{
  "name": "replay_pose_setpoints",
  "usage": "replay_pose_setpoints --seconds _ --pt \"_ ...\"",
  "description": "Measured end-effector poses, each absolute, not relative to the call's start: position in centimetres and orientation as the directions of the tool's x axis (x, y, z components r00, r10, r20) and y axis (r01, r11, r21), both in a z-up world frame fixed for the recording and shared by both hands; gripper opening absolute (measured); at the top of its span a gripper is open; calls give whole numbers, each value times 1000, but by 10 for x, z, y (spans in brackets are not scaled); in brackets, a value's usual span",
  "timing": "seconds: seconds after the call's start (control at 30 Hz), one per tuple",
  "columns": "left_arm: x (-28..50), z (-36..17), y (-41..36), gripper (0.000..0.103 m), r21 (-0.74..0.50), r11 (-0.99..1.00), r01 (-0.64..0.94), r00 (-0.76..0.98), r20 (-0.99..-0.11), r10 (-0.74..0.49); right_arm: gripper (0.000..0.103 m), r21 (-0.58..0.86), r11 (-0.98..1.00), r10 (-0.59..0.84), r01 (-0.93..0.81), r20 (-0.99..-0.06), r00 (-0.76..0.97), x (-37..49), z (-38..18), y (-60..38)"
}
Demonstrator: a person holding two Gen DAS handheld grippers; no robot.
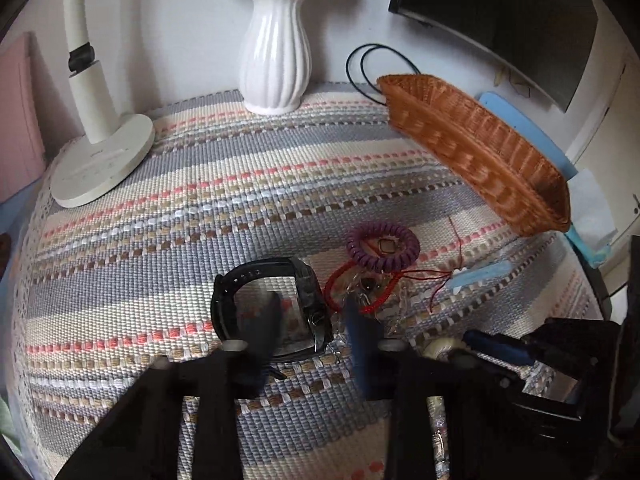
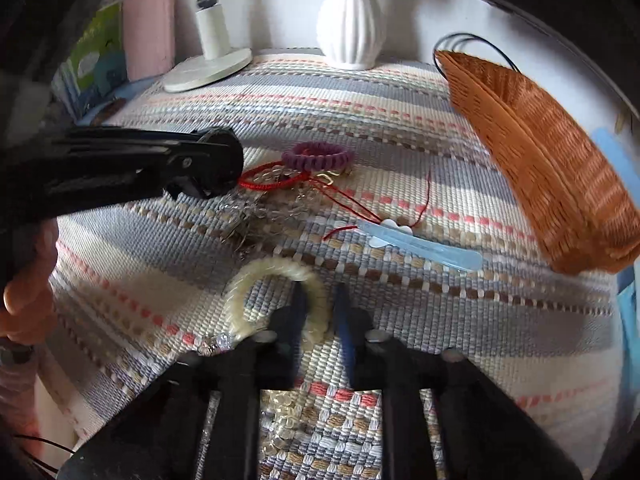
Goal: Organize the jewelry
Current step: 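Grasp the black watch with the left gripper while the right grasps the cream coil hair tie, then carry the watch and hair tie into the wicker basket and open both grippers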
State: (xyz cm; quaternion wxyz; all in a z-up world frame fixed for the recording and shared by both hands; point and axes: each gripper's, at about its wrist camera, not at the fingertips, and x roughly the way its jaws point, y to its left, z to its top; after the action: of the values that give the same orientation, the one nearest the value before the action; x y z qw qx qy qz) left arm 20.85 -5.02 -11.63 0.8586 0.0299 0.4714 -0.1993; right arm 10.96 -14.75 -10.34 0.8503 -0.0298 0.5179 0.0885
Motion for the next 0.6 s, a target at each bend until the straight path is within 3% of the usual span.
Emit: replay_pose_setpoints --seconds 0.17,0.37,0.6 --pt "207 -112 -48 13 -136 917 376 500 -803 -324 12 63 983 140 -174 -866 479 104 -90 -159" --pt "192 -70 -63 13 -124 893 433 566 -734 -376 12 100 990 141 -102 -795 590 91 -34 -202" --pt "209 -7 -124 13 -112 838 534 602 -646 -470 12 7 996 -57 91 -734 677 104 11 -279"
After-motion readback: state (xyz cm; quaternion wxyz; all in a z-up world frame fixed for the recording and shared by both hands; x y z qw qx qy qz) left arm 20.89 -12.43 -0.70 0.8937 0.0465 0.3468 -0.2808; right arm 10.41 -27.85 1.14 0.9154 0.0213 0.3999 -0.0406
